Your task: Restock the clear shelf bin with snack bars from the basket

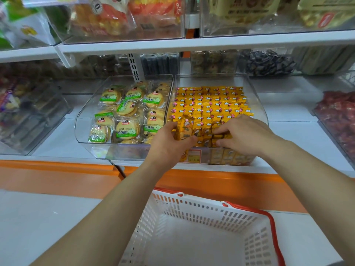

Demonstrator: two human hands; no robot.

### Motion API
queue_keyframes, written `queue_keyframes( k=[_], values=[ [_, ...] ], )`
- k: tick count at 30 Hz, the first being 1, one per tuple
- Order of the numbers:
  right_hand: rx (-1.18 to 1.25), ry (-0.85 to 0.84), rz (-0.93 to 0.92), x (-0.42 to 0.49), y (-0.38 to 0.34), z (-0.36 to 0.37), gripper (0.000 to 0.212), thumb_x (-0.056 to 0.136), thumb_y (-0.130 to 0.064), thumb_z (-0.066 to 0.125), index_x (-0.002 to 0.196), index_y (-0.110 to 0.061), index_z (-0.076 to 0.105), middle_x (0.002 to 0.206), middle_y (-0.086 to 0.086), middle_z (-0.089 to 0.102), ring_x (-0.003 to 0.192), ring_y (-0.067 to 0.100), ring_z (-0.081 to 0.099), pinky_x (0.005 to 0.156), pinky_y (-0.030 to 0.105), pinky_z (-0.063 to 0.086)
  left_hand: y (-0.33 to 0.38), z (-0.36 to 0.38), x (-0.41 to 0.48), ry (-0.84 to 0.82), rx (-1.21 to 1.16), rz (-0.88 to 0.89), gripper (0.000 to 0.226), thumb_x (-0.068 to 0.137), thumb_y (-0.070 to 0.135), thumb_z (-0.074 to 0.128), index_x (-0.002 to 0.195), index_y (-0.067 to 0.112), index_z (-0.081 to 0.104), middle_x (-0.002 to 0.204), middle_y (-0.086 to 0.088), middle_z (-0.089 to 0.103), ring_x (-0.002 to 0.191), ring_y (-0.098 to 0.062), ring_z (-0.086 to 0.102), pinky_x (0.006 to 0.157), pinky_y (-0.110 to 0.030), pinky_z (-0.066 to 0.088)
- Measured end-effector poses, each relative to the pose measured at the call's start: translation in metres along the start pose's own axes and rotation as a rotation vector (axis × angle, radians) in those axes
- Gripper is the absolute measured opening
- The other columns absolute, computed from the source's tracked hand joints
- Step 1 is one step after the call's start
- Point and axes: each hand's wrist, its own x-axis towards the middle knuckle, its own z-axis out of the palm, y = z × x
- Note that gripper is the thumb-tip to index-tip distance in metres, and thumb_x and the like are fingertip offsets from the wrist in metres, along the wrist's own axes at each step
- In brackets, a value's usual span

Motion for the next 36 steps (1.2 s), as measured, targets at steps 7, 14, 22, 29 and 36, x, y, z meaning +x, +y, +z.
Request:
queue_keyframes(
  k=[7, 14, 22, 29, 36],
  values=[
    [0.217, 0.117, 0.019, 0.008, 0.003, 0.010, 0.029, 0.086, -0.043, 0.074, 0.115, -0.039, 0.071, 0.120, -0.011, 0.061, 0.114, 0.017, 0.054, 0.087, 0.036, 0.047, 0.006, 0.001, -0.002, 0.011, -0.109, 0.031, 0.024, 0.090, 0.023, 0.077, 0.112, 0.023, 0.067, 0.097, 0.004, 0.077, 0.089, -0.013, 0.075, 0.069, -0.022, 0.061],
    [0.618, 0.362, 0.007, 0.001, 0.001, 0.001, 0.026, 0.093, -0.045, 0.061, 0.118, -0.043, 0.068, 0.106, -0.025, 0.064, 0.099, 0.001, 0.059, 0.077, 0.025, 0.046, 0.008, 0.007, -0.007, -0.064, -0.190, 0.056, 0.021, 0.089, 0.024, 0.079, 0.108, 0.023, 0.071, 0.095, -0.003, 0.078, 0.084, -0.021, 0.076, 0.071, -0.034, 0.065],
    [1.098, 0.174, -0.099, -0.006, -0.004, -0.004, 0.017, 0.094, -0.025, 0.068, 0.107, -0.035, 0.071, 0.103, -0.013, 0.071, 0.099, 0.011, 0.067, 0.084, 0.033, 0.056, 0.020, 0.007, -0.004, -0.079, -0.198, 0.041, 0.040, 0.080, 0.021, 0.086, 0.112, 0.015, 0.063, 0.096, -0.004, 0.073, 0.077, -0.019, 0.072, 0.061, -0.030, 0.062],
    [0.862, 0.156, -0.178, -0.006, -0.009, -0.001, 0.012, 0.094, -0.031, 0.067, 0.086, -0.033, 0.075, 0.088, -0.016, 0.074, 0.088, 0.000, 0.066, 0.079, 0.026, 0.050, 0.027, -0.005, 0.002, 0.076, -0.380, 0.102, 0.044, 0.087, 0.018, 0.080, 0.123, 0.025, 0.056, 0.102, -0.004, 0.078, 0.087, -0.021, 0.077, 0.069, -0.034, 0.062],
    [0.657, 0.178, -0.069, 0.021, 0.004, 0.014, 0.018, 0.097, -0.021, 0.062, 0.104, -0.033, 0.072, 0.099, -0.021, 0.066, 0.095, -0.001, 0.059, 0.080, 0.021, 0.047, 0.018, -0.002, 0.007, 0.043, -0.240, 0.160, 0.047, 0.087, 0.005, 0.078, 0.126, 0.014, 0.054, 0.111, -0.004, 0.075, 0.088, -0.014, 0.077, 0.075, -0.031, 0.064]
  ],
)
